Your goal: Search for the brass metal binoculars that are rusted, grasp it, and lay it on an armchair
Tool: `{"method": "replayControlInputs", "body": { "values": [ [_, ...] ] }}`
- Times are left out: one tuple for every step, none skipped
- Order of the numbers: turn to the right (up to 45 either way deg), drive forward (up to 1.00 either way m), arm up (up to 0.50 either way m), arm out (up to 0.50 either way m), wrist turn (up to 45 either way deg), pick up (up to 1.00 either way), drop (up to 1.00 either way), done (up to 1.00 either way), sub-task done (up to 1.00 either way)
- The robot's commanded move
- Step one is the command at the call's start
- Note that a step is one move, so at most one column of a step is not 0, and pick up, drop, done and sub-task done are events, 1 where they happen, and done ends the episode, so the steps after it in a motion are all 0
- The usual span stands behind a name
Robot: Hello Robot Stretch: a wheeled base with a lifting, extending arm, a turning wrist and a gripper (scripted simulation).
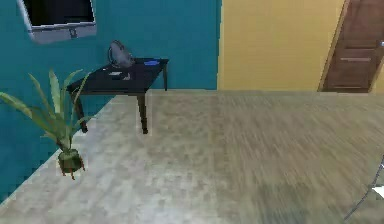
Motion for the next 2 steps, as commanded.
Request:
{"method": "replayControlInputs", "body": {
  "values": [
    [0.0, 1.00, 0.00, 0.00, 0.0, 0.00, 0.00, 0.00, 0.00],
    [0.0, 1.00, 0.00, 0.00, 0.0, 0.00, 0.00, 0.00, 0.00]
  ]
}}
